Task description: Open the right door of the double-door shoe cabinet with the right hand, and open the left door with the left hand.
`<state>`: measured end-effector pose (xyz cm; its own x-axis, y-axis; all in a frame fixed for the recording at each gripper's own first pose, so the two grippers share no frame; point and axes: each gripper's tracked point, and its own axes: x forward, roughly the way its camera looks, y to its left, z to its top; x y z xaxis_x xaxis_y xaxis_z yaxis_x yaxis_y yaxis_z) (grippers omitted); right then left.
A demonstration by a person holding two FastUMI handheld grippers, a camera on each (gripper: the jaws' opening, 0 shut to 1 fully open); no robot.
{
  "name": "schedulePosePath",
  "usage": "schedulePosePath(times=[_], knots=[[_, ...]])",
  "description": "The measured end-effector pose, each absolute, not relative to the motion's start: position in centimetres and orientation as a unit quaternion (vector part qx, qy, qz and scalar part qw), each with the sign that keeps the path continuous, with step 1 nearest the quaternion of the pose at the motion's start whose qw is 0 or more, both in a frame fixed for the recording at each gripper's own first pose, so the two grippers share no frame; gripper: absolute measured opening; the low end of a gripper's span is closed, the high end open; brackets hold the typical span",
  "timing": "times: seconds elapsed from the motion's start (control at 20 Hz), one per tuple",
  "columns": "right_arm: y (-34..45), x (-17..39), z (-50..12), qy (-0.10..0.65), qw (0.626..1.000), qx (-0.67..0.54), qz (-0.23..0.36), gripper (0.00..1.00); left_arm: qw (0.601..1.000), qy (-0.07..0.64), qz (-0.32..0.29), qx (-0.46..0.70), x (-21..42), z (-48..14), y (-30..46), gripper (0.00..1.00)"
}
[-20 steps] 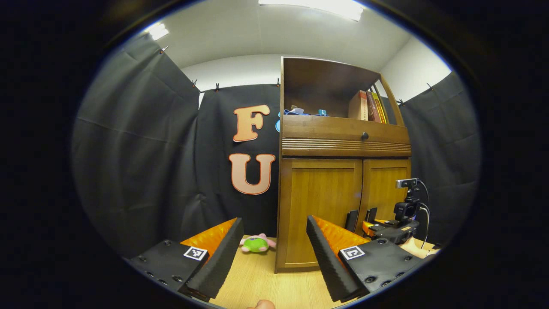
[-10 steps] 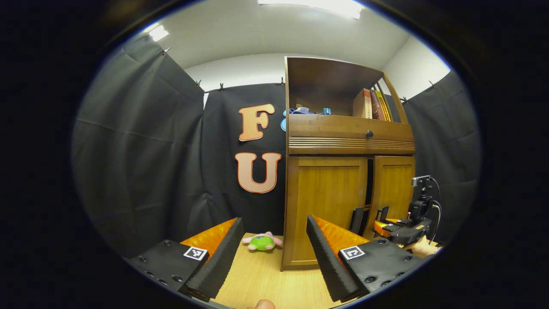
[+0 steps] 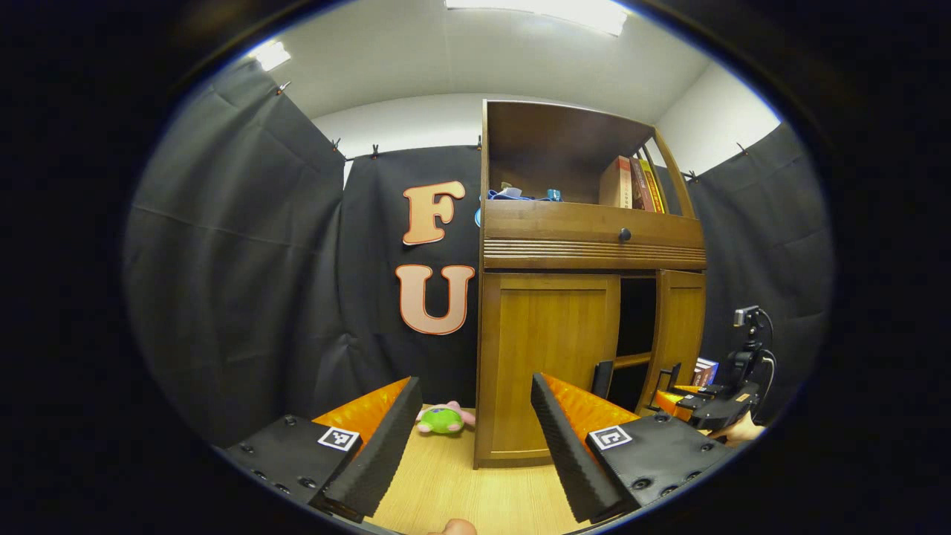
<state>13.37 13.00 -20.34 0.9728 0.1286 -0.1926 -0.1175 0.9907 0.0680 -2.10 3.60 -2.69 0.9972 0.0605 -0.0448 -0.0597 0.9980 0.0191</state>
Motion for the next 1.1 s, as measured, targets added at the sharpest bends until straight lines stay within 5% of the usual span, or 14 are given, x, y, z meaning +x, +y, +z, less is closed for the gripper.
schedulePosePath(times=[0.65, 0.75, 0.8, 1.0, 1.1], knots=[[7.1, 5.9, -19.3, 0.096, 0.994, 0.018, 0.045, 0.34, 1.000, 0.020, -0.006, 0.011, -2.4, -2.3, -0.4, 0.95], [6.2, 5.3, -19.2, 0.097, 0.994, 0.019, 0.040, 0.26, 1.000, 0.020, -0.011, 0.008, -2.2, -2.3, -1.0, 0.95], [5.8, 5.0, -19.1, 0.097, 0.994, 0.019, 0.039, 0.34, 1.000, 0.021, -0.013, 0.007, -2.2, -2.3, -1.3, 0.95], [3.7, 3.7, -18.9, 0.095, 0.995, 0.015, 0.024, 0.13, 0.999, 0.027, -0.020, 0.005, -1.9, -2.6, -2.3, 0.95], [2.5, 3.0, -18.7, 0.093, 0.996, 0.002, 0.009, 0.18, 0.999, 0.026, -0.025, 0.004, -1.8, -2.5, -2.9, 0.96]])
